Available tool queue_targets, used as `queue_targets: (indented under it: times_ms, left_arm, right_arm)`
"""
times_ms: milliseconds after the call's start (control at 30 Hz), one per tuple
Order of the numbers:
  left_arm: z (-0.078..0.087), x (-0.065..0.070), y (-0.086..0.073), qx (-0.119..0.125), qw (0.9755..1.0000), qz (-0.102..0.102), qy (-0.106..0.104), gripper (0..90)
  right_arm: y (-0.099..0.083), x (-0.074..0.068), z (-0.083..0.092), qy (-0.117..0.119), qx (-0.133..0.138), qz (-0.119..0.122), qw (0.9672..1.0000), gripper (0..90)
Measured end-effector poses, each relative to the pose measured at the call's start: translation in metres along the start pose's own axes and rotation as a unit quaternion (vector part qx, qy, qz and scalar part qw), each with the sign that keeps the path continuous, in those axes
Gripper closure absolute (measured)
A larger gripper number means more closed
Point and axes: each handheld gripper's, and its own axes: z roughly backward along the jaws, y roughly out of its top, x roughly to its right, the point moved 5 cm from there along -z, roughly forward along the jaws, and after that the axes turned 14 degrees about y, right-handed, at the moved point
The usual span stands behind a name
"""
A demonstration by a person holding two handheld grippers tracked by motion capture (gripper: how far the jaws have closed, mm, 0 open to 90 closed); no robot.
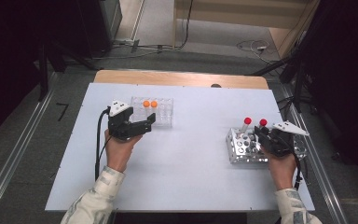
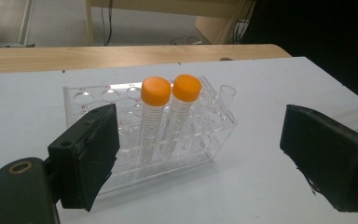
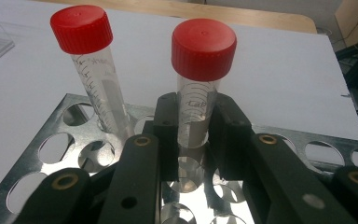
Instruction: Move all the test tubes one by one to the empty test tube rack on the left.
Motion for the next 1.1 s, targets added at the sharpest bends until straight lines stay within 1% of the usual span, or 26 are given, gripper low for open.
queue_targets:
  times_ms: [67,133,433,633,833,967,1100]
  left_arm:
    - [0.000,0.000,0.000,0.000,1.0000,0.000,0.000,12.5]
    - [0.000,0.000,0.000,0.000,1.0000,0.001,-0.001,12.5]
    - [0.000,0.000,0.000,-0.001,1.0000,0.000,-0.001,12.5]
    - [0.000,0.001,-0.001,-0.001,1.0000,-0.002,-0.001,12.5]
    - [0.001,0.002,-0.001,-0.003,1.0000,-0.003,-0.003,12.5]
    - [0.001,0.003,-0.001,-0.001,1.0000,-0.004,-0.004,12.5]
    - [0.002,0.003,-0.001,0.000,1.0000,-0.005,-0.004,12.5]
  right_arm:
    - [0.001,0.000,0.001,0.002,0.002,0.003,1.0000,70.9]
    - [0.002,-0.001,0.003,0.001,0.006,0.001,1.0000,70.9]
    - [0.012,-0.004,0.015,0.006,0.025,0.007,0.9996,70.9]
    - [0.023,-0.007,0.030,0.012,0.045,0.012,0.9988,71.1]
    - [0.035,-0.014,0.050,0.019,0.067,0.020,0.9974,71.1]
    - [0.039,-0.020,0.059,0.027,0.062,0.023,0.9974,71.1]
    - [0.039,-0.027,0.062,0.040,0.056,0.030,0.9972,71.1]
